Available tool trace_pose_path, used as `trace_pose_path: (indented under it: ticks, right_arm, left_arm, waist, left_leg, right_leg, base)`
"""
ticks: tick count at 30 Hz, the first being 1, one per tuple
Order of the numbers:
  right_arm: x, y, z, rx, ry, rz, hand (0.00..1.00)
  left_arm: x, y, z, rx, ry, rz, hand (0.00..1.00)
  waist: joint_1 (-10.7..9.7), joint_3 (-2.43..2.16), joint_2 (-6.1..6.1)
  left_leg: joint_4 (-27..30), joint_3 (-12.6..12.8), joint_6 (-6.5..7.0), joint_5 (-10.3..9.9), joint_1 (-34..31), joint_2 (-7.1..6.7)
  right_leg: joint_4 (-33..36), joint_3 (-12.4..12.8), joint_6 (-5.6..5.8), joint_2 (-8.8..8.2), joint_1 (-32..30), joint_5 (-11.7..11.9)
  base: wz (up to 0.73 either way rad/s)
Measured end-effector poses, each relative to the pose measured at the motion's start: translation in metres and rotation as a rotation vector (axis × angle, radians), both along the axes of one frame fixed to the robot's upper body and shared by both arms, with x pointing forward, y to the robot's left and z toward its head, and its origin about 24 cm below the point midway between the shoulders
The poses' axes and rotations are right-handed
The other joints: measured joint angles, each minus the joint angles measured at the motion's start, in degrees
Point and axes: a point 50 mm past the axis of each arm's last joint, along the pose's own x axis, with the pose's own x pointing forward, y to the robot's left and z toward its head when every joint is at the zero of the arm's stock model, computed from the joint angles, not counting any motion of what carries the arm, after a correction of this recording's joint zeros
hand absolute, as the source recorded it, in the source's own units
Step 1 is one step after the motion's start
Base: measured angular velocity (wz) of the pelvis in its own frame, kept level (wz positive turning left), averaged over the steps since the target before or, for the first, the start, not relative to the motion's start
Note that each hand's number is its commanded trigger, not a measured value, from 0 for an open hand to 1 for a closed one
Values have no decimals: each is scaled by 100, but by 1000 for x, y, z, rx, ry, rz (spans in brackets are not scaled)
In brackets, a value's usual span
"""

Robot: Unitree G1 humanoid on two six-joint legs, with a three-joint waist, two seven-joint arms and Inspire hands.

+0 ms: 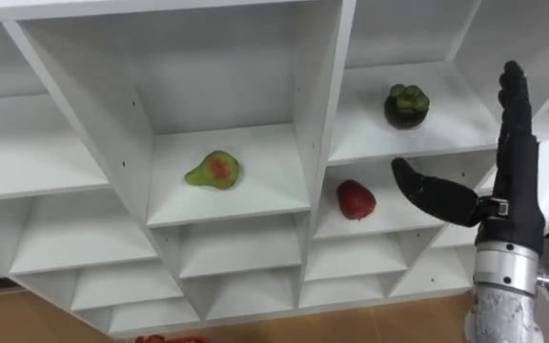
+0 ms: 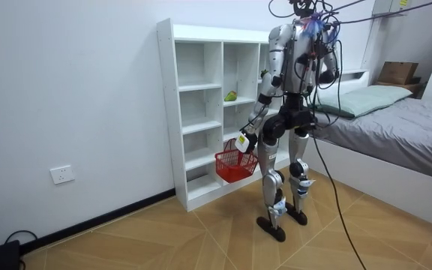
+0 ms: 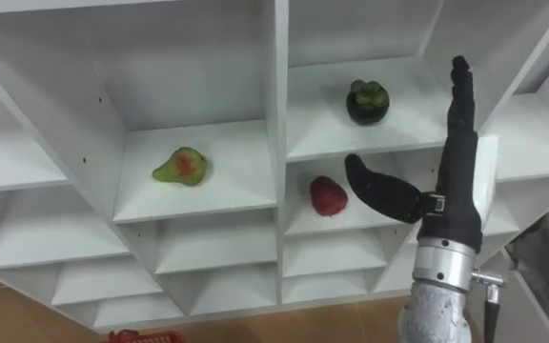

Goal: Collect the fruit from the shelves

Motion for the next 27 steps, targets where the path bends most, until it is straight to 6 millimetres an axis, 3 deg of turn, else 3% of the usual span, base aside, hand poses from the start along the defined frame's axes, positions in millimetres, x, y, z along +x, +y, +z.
trace_pose_path:
  ticks: [11, 15, 21, 27]
  right_arm:
    - [6, 0, 6, -1, -32, 0, 0]
    - [11, -6, -1, -2, -2, -22, 0]
    - [20, -18, 4, 31, -5, -36, 0]
    - [32, -34, 8, 9, -11, -94, 0]
  left_arm:
    - [-1, 5, 1, 15, 2, -4, 100]
    - [-2, 5, 1, 16, 9, -3, 100]
    - [-1, 9, 2, 26, 9, -5, 100]
    - [-3, 14, 3, 40, 25, -8, 100]
  waist:
    - [42, 0, -89]
    - [54, 4, -96]
    - [51, 42, -176]
    - [50, 2, -296]
  left_leg:
    - [5, -54, 0, 0, 0, 0]
    - [4, -112, 0, 0, -14, -2]
    - [4, -134, -1, 0, -17, -3]
    - [3, -150, -1, 0, 14, -5]
  right_leg:
    - [-95, -93, -2, -7, 81, 24]
    - [-102, -138, -2, -11, 91, 24]
    - [-101, -146, -2, -11, 88, 24]
    - [-100, -157, -2, -13, 163, 25]
  base:
    - [3]
    - [5]
    - [0]
    - [1]
